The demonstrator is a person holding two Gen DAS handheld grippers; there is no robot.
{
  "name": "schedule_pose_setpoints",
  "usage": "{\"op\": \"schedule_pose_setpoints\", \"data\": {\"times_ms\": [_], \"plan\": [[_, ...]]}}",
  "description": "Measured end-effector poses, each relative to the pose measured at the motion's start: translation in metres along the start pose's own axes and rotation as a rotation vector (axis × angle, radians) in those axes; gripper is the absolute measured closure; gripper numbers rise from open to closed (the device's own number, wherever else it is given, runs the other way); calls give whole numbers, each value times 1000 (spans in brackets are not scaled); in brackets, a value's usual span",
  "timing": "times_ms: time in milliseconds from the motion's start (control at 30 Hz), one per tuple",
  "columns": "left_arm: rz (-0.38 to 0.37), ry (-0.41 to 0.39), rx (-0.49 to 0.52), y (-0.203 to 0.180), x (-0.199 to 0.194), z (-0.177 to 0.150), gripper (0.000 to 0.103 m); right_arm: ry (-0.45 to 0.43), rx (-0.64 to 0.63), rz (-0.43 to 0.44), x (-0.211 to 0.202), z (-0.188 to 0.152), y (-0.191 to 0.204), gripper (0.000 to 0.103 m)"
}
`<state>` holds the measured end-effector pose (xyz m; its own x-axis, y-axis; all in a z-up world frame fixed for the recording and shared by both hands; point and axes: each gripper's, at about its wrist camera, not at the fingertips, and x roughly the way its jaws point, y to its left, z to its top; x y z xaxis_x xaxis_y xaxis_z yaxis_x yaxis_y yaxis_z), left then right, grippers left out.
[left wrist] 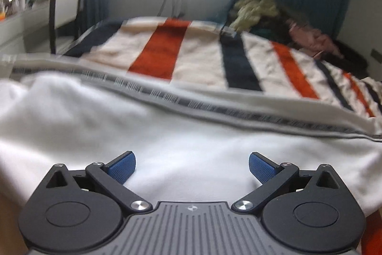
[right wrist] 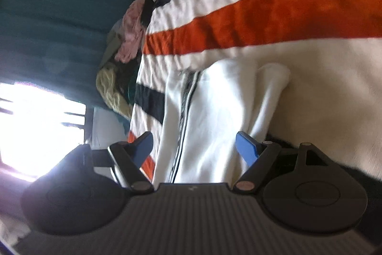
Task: Fold clothes
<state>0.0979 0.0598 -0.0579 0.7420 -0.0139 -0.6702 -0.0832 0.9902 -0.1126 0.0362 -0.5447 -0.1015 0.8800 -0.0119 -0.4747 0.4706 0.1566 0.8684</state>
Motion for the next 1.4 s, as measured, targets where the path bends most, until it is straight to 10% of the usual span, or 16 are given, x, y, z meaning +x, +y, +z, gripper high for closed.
{"op": "schedule_pose_setpoints", "data": {"times_ms": [367, 500, 767, 967, 1100, 1400], "plan": [[29, -51, -190, 35, -1, 11, 1, -23, 53, -79, 39, 14, -28, 67], [13, -63, -219, 38, -7, 13, 1, -72, -32, -109, 42, 12, -17, 97], [-25, -81, -211, 35, -15, 13, 1, -237, -66, -174, 0, 8, -8, 98], [-48, -85, -204, 33, -23, 10, 1, -147, 136, -141, -3, 16, -40, 81], [-48, -75, -204, 32, -25, 7, 1, -122, 138, -105, -13, 6, -36, 19], [-24, -66, -146, 21, -21, 2, 1, 137, 62, -90, 22, -4, -36, 17]]}}
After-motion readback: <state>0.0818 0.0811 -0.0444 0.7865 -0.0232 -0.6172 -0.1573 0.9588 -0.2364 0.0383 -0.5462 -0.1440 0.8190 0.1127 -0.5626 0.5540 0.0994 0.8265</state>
